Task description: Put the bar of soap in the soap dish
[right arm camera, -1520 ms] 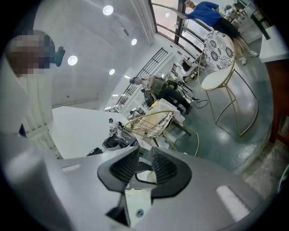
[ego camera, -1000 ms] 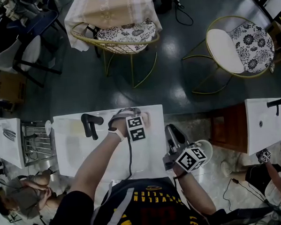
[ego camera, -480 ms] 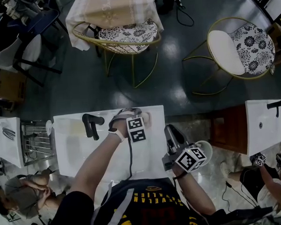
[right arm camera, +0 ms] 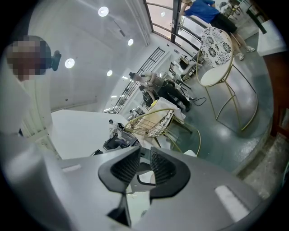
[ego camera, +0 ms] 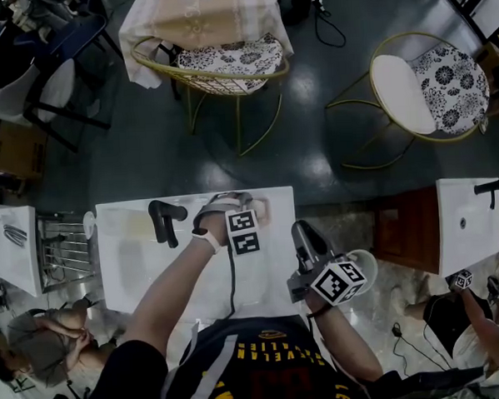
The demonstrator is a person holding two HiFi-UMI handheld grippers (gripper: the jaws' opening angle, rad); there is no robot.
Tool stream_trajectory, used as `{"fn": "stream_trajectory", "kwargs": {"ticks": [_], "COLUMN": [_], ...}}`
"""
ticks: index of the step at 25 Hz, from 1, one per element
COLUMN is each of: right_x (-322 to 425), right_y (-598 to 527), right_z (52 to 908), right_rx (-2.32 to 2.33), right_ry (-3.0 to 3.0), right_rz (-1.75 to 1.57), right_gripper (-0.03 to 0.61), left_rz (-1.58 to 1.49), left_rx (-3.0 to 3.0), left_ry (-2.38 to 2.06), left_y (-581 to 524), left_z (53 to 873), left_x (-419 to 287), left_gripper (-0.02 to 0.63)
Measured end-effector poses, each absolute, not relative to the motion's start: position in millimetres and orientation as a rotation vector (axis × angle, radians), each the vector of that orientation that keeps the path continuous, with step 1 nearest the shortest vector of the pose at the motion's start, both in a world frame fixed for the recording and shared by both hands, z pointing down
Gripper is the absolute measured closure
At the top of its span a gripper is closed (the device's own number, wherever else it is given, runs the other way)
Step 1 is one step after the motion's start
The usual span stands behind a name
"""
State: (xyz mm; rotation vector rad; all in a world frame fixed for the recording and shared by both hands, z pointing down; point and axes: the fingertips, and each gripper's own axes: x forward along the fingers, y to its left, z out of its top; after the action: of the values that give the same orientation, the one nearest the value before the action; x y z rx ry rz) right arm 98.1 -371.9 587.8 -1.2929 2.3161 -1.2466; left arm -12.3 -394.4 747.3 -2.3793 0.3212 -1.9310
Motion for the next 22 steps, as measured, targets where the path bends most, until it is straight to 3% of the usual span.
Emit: {"fn": "stream_trajectory", "kwargs": {"ticks": [9, 22], "right_x": [89.1, 72.4], "right_y": [-370.9, -358.5], "right_z": [583.3, 570.7], "right_rx": [-1.281, -1.275], "right_ry": [2.336, 2.380], "right_rz": [-1.241, -1.217], "right_gripper": [0.506, 0.506], "left_rz": [-1.873, -1.415], "left_rx": [-2.410, -2.626], "left_ry": [0.413, 0.891], "left_y": [-397.0, -382.0], "left_z": [731.0, 623.0], "left_x": [-16.9, -19.9], "left_gripper": [0.344, 0.346]}}
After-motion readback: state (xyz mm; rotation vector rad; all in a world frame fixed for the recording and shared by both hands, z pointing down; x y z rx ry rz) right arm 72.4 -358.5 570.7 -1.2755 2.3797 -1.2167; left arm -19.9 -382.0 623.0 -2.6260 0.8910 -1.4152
